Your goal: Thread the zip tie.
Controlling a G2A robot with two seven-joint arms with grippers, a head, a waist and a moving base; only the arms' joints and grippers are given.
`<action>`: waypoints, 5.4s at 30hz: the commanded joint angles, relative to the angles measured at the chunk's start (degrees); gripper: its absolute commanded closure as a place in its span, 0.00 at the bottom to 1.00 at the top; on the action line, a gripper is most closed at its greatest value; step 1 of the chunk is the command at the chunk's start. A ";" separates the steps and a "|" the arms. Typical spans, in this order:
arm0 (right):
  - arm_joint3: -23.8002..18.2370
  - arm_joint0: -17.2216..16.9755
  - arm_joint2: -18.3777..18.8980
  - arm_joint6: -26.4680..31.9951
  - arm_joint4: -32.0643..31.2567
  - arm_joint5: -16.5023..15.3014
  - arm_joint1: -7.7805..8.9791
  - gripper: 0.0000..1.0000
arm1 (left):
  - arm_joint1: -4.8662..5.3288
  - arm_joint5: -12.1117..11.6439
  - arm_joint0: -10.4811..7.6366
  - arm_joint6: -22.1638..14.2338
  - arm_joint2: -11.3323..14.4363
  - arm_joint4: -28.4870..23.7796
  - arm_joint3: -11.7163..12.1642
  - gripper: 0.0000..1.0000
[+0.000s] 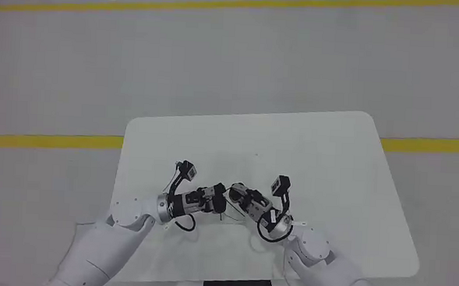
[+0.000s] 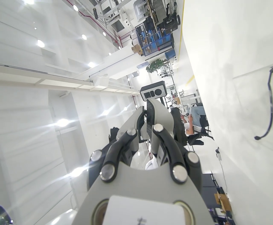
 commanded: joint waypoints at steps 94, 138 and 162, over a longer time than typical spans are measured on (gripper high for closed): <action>-3.76 -5.77 3.70 -3.84 -16.71 -0.71 -1.00 1.00 | 0.51 2.11 0.91 7.22 2.07 1.01 -0.40 0.93; -3.98 -6.87 8.37 -4.33 -15.32 -0.44 -0.85 0.00 | 1.42 0.79 1.70 4.75 -0.54 -0.21 0.08 1.00; -2.84 -1.88 6.82 17.61 -20.78 9.30 0.43 0.00 | 2.96 0.00 -0.88 -22.31 -2.56 -7.11 11.63 1.00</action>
